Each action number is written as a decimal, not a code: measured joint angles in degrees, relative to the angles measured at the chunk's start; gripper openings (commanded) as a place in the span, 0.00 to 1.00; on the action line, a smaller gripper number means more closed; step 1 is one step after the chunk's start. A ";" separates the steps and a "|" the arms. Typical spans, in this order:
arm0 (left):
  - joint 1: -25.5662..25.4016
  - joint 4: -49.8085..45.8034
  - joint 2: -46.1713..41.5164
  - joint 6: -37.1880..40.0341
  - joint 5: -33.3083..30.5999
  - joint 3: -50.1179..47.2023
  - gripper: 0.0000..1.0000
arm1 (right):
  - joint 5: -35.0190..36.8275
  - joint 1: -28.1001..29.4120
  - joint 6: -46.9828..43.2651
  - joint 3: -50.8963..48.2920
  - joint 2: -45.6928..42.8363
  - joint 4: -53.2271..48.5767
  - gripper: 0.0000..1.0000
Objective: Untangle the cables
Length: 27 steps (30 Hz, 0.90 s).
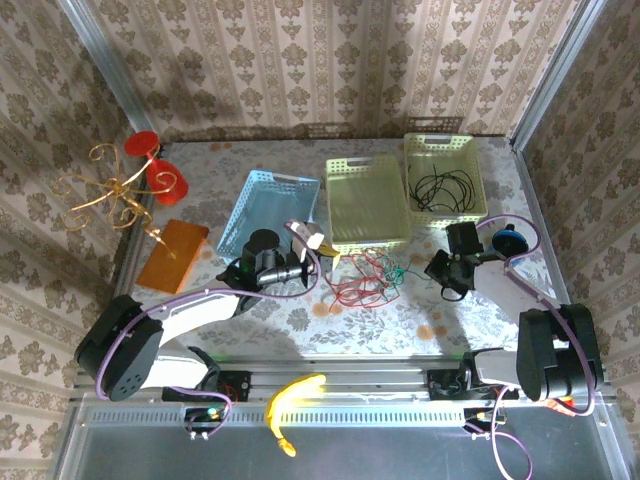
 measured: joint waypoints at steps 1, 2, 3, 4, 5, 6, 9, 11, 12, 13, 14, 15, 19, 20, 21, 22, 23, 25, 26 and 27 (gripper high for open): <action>-0.02 -0.52 0.00 0.15 -0.04 0.00 0.00 | -0.02 0.00 -0.02 0.00 -0.35 0.02 0.00; -0.13 -1.27 0.11 0.48 -0.22 0.09 0.00 | -0.04 0.00 -0.07 -0.02 -0.79 0.04 0.00; -0.42 -2.47 0.37 1.09 -0.85 0.44 0.00 | -0.17 0.00 -0.26 -0.02 -1.20 0.11 0.00; -0.81 -3.74 0.79 1.75 -1.64 0.90 0.00 | -0.39 0.00 -0.70 -0.04 -1.62 0.13 0.00; -1.57 -5.14 1.44 2.69 -2.78 1.60 0.09 | -0.87 0.00 -1.11 -0.17 -2.16 0.31 0.00; -2.56 -6.58 2.21 3.78 -4.04 2.43 0.21 | -1.68 0.00 -1.36 -0.46 -2.78 0.70 0.00; -6.51 -10.23 5.51 7.69 -7.91 5.86 0.47 | -3.72 0.02 -2.49 -1.44 -4.94 1.01 0.02; -8.79 -11.17 8.44 9.81 -9.73 8.15 0.62 | -4.39 0.07 -3.10 -1.57 -5.57 0.66 0.20; -9.66 -11.26 10.12 10.45 -10.40 9.29 0.72 | -4.61 0.07 -3.76 -1.57 -5.62 0.52 0.27; -10.16 -11.23 11.56 11.15 -10.75 10.08 0.76 | -4.68 0.09 -3.98 -1.57 -5.62 0.26 0.30; -10.51 -11.15 13.31 11.34 -11.15 10.93 0.78 | -4.70 0.17 -4.44 -1.62 -5.64 0.07 0.32; -10.62 -11.15 14.99 11.56 -11.34 11.76 0.79 | -4.76 0.22 -4.66 -1.68 -5.79 -0.11 0.34; -11.63 -11.45 21.11 12.15 -12.24 15.87 0.77 | -4.72 0.59 -5.27 -1.68 -7.96 -1.42 0.38; -12.13 -11.69 22.34 12.55 -12.66 17.11 0.76 | -4.61 0.74 -5.53 -1.68 -8.85 -1.62 0.39; -12.68 -11.87 23.47 12.92 -12.98 18.36 0.76 | -4.59 0.92 -5.88 -1.68 -9.81 -1.86 0.39; -13.07 -11.87 24.24 13.16 -13.27 19.19 0.76 | -4.59 1.05 -6.12 -1.68 -10.54 -2.03 0.40; -13.46 -11.87 25.00 13.35 -13.57 19.96 0.76 | -4.57 1.33 -6.43 -1.68 -11.28 -2.14 0.40; -13.94 -11.76 25.97 13.38 -13.99 20.83 0.73 | -4.76 2.08 -7.32 -1.40 -11.82 -2.38 0.40; -14.03 -11.76 26.43 13.35 -14.03 21.18 0.71 | -5.07 2.78 -7.87 -0.92 -11.58 -2.75 0.40; -14.08 -11.69 26.95 13.35 -14.16 21.49 0.69 | -5.49 3.67 -8.57 -0.26 -11.06 -2.99 0.40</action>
